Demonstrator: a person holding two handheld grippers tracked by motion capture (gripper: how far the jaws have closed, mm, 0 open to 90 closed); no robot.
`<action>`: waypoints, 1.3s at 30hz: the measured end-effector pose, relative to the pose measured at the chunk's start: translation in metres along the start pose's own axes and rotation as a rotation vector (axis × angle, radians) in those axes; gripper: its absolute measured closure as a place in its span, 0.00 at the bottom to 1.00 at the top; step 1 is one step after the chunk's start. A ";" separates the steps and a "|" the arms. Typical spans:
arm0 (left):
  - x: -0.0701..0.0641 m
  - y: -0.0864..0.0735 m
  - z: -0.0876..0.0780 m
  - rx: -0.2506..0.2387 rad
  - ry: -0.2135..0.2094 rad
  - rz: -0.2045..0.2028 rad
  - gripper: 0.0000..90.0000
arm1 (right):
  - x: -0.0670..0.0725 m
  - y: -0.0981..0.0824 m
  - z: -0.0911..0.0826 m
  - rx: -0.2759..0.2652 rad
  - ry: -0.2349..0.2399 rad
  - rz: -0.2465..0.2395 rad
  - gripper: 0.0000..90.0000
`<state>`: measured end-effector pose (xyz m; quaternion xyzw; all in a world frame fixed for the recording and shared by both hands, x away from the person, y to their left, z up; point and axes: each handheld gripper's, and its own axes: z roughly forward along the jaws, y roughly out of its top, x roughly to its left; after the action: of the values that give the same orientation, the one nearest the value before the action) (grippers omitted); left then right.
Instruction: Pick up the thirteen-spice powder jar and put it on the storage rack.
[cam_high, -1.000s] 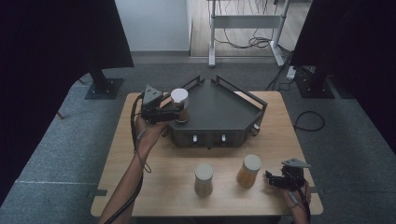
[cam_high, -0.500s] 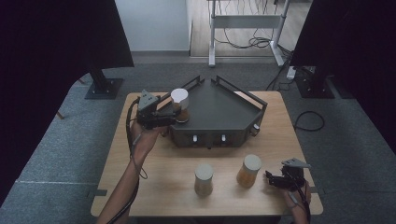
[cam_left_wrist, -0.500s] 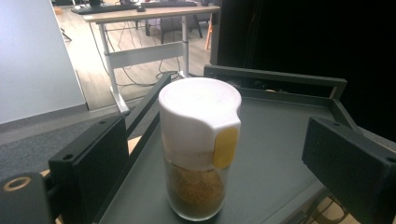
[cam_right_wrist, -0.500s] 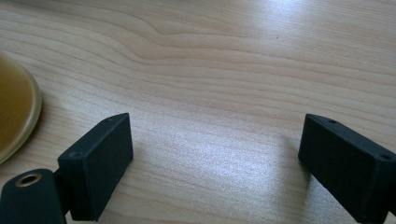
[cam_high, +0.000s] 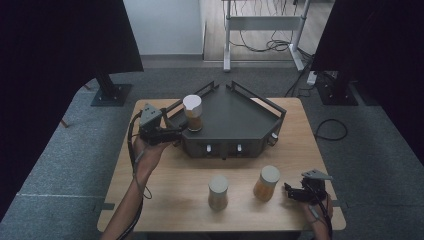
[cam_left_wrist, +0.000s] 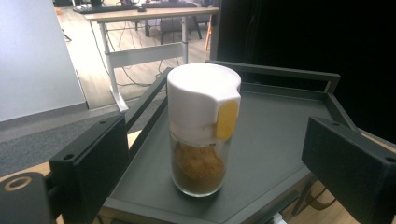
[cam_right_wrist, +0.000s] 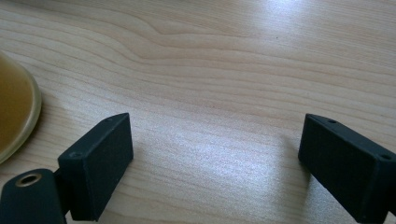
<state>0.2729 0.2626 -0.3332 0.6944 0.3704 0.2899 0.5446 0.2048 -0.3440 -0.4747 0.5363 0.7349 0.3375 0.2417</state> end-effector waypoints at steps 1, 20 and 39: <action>0.000 -0.001 -0.001 -0.002 0.000 -0.001 0.08 | 0.000 0.000 0.000 0.000 0.000 0.000 0.11; -0.001 -0.012 -0.029 -0.017 -0.011 0.010 0.08 | 0.000 0.000 0.000 0.001 0.000 0.000 0.11; 0.002 -0.026 -0.048 -0.005 -0.002 -0.010 0.08 | 0.000 0.000 0.000 0.001 -0.002 0.002 0.11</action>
<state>0.2305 0.2935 -0.3474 0.6916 0.3726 0.2871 0.5481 0.2048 -0.3436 -0.4746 0.5373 0.7343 0.3369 0.2419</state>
